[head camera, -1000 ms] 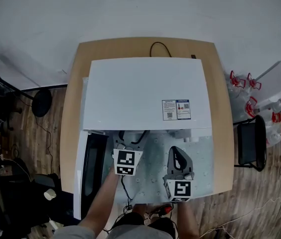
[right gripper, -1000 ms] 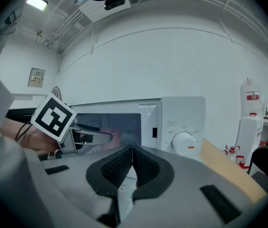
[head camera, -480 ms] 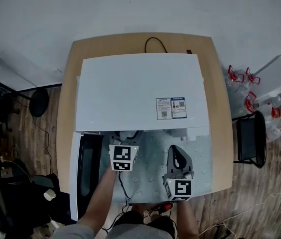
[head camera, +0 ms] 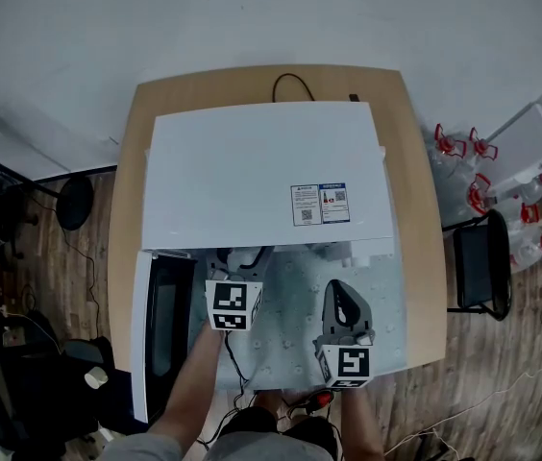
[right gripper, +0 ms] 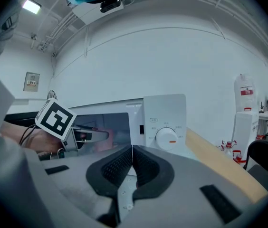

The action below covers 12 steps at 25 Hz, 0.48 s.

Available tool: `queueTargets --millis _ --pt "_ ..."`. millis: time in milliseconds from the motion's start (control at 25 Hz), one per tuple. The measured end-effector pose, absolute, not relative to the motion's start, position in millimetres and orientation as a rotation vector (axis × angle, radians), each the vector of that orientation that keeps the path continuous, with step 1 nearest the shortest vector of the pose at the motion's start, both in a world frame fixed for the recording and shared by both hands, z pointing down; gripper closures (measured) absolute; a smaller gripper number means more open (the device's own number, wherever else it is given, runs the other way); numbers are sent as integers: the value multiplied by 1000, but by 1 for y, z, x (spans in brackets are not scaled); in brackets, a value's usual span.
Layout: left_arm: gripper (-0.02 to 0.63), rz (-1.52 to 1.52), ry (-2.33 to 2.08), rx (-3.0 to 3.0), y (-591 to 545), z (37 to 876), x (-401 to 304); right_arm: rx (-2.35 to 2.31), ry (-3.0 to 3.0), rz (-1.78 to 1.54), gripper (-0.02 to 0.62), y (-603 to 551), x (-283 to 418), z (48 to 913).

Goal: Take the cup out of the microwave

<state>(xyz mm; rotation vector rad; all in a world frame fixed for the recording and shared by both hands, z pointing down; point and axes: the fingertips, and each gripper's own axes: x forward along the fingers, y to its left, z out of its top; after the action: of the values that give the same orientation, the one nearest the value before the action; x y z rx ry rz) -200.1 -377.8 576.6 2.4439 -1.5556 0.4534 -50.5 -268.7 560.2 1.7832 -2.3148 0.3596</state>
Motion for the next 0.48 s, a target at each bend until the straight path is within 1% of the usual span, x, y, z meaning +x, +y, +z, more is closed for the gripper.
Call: queueTargets --millis 480 --pt "258 441 -1563 2480 -345 550 -192 1800 -2338 319 575 -248 -40 540"
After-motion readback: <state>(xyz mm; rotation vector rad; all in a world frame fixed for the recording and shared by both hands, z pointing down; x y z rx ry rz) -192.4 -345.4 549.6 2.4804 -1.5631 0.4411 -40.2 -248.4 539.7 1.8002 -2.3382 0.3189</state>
